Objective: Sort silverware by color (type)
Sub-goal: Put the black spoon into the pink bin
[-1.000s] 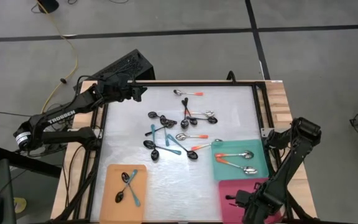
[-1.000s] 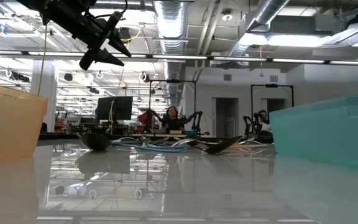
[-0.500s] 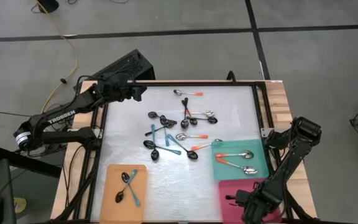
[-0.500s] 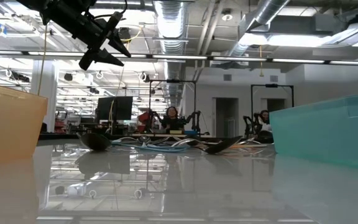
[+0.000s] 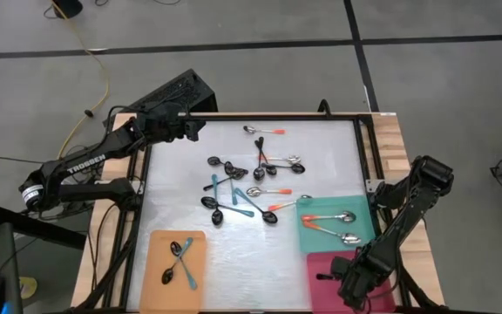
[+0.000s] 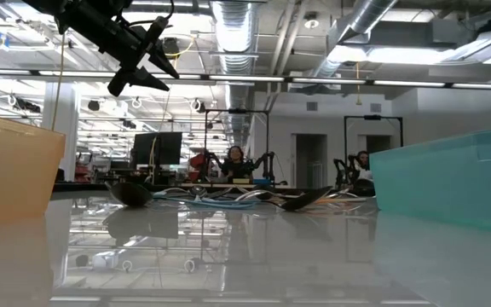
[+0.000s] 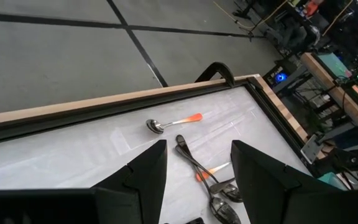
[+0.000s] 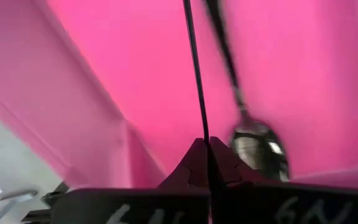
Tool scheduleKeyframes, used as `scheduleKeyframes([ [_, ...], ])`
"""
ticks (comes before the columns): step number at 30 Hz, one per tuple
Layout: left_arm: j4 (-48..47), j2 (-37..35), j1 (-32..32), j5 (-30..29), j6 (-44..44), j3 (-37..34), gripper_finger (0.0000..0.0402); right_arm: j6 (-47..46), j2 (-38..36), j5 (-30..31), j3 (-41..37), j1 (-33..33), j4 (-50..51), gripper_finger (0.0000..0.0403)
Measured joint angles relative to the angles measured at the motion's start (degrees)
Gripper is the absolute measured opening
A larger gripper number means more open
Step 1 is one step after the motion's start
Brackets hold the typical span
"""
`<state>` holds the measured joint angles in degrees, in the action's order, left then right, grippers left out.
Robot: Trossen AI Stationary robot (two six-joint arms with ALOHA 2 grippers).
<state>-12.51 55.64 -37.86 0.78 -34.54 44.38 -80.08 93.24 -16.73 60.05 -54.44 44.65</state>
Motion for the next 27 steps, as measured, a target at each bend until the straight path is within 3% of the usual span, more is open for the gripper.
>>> scheduleKeyframes([
  [12, -0.02, 0.00, 0.02, -0.09, 0.34, 0.00, 0.0163, 2.95, -1.93, 0.22, -4.42, 0.72, -6.85, 0.0001],
  [27, -0.02, 0.00, 0.01, -0.18, 0.48, 0.00, 0.0163, 4.05, -1.91, 0.24, -5.16, 1.78, -7.20, 0.0003],
])
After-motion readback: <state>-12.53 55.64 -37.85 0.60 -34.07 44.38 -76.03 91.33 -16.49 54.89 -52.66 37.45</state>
